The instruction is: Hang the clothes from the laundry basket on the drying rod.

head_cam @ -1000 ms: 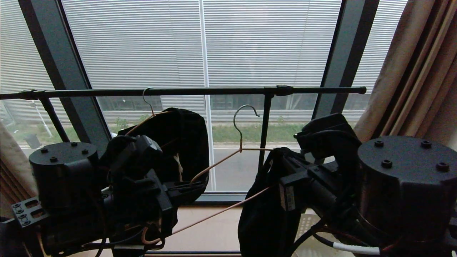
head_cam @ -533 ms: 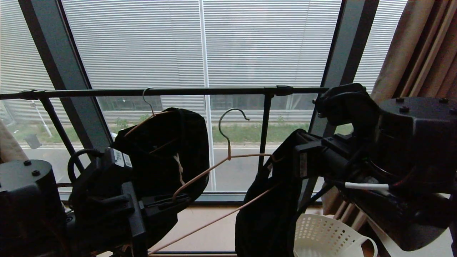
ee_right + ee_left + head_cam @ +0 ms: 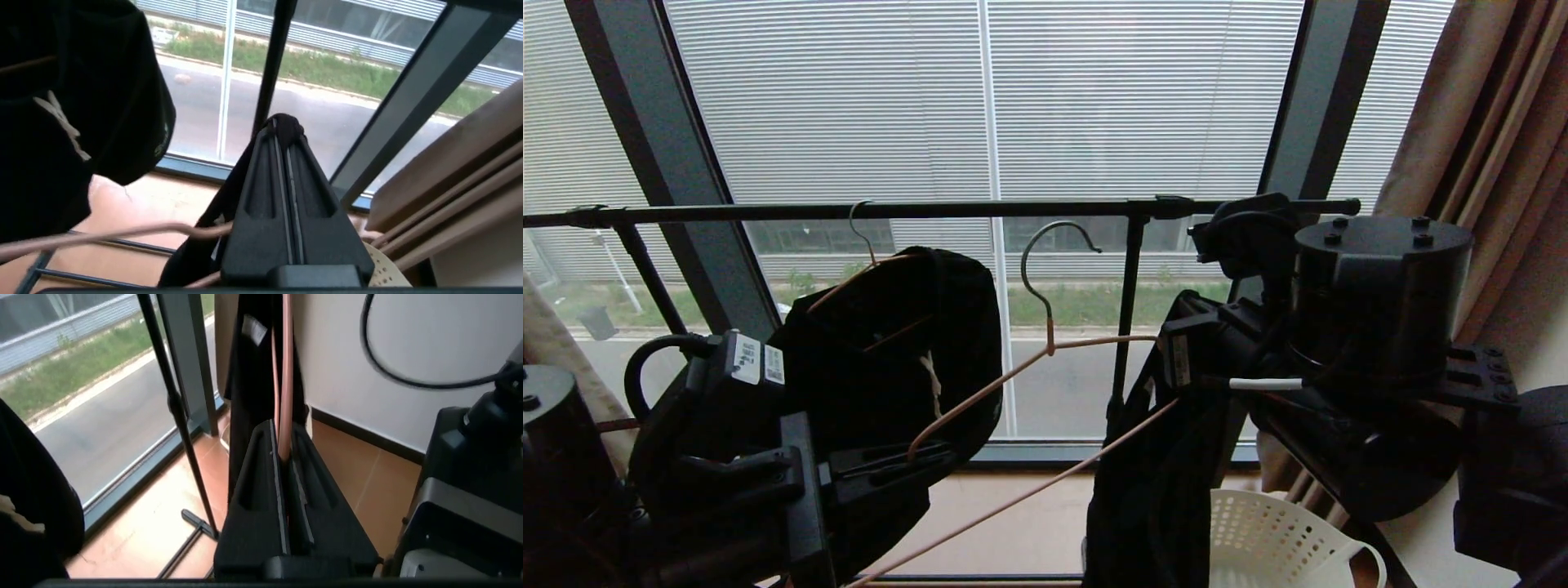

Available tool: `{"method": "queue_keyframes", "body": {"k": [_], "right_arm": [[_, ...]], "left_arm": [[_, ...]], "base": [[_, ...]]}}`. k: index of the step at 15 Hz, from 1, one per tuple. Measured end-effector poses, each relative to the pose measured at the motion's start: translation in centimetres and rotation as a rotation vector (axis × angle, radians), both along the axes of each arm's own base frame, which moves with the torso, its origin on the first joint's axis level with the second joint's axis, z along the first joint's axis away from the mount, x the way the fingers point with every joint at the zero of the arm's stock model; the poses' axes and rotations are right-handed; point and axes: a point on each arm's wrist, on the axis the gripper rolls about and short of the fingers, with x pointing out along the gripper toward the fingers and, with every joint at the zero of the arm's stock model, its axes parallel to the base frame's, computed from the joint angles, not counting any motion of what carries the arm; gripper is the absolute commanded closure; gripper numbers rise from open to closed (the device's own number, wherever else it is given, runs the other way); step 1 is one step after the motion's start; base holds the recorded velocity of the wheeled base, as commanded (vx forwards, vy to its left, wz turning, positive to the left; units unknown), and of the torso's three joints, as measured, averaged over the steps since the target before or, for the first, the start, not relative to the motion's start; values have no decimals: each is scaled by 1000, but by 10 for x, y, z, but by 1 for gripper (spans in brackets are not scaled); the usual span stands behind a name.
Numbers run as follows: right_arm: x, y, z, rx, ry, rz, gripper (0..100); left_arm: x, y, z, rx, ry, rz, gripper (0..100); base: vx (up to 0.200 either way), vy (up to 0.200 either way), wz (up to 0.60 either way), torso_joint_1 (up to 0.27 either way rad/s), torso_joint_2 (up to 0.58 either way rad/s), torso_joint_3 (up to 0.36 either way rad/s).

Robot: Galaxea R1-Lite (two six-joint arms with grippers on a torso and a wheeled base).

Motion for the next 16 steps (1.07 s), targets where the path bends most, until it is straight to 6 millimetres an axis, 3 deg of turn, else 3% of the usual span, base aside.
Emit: {"method": "queue_keyframes", "body": {"k": [8, 16], "right_arm": [[-9, -4, -6, 9, 13, 12, 100], [-16, -11, -1, 57, 13, 29, 100]], "left_arm": [[10, -3, 0, 5, 10, 14, 100], [21, 9, -7, 21, 42, 98, 100]], "base": [[0, 0, 0, 0, 0, 0], [0, 0, 0, 0, 0, 0]]}}
